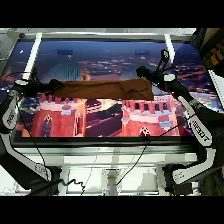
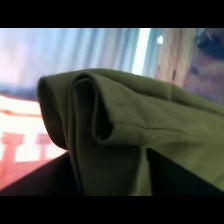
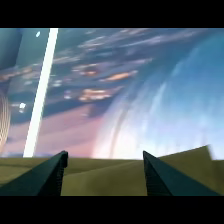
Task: Fold the clothes and pants, and hang the long-sleeved shirts on hangers.
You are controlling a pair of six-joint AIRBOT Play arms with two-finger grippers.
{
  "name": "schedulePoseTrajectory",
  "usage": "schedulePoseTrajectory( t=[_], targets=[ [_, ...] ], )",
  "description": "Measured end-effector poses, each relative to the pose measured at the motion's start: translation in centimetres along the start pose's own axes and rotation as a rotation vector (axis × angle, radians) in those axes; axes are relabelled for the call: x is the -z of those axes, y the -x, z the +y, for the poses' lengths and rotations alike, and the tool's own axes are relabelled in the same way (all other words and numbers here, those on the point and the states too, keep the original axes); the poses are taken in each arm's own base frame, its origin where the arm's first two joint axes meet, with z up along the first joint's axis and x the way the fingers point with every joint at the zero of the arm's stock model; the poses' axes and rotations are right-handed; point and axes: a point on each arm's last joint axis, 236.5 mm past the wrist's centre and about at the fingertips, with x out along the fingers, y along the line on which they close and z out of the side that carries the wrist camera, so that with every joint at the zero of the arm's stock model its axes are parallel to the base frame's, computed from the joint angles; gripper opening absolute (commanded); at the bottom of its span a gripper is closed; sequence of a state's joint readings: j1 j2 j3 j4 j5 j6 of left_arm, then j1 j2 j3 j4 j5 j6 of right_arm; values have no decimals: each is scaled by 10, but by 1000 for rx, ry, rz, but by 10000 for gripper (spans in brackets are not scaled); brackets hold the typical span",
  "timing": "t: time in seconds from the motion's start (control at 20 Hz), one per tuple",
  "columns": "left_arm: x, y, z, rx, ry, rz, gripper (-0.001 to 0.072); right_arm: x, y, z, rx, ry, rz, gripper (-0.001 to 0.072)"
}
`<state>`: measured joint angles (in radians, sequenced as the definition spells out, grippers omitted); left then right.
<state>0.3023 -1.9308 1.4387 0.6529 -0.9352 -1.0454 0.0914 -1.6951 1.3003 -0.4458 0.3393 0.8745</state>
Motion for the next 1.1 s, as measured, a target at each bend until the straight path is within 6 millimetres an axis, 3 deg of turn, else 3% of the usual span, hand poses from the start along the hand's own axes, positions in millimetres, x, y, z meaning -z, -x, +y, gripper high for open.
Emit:
schedulePoseTrajectory(
  t=[0.05, 0.1, 0.2, 0.25, 0.3, 0.35, 0.5, 0.65, 0.85, 1.1],
  targets=[
    [4, -3, -6, 6, -23, 14, 216, 2, 0, 2, -7, 0, 7, 521],
    [8, -6, -12, 12, -55, 28, 17, 5, 0, 5, -17, 2, 19, 518],
    [7, -6, -27, 35, -120, 24, 16, 8, 1, 13, -45, 9, 42, 439],
    [0, -2, -38, 54, -146, 3, 15, 8, 1, 18, -60, 16, 51, 305],
    [-5, 2, -47, 66, -174, -13, 16, 8, 2, 25, -77, 30, 58, 74],
    [-12, 9, -57, 76, -202, -32, 15, 7, 2, 33, -93, 46, 63, 17],
    [-34, 35, -95, 107, -285, -104, 16, 3, 2, 66, -148, 117, 68, 16],
    [-41, 61, -143, 150, -380, -142, 15, 7, -2, 105, -188, 180, 57, 15],
    [-20, 74, -207, 192, -525, -128, 15, 40, -19, 140, -218, 152, 101, 15],
    [22, 71, -275, 250, -665, -77, 15, 103, -58, 160, -241, -6, 251, 14]
  ],
)
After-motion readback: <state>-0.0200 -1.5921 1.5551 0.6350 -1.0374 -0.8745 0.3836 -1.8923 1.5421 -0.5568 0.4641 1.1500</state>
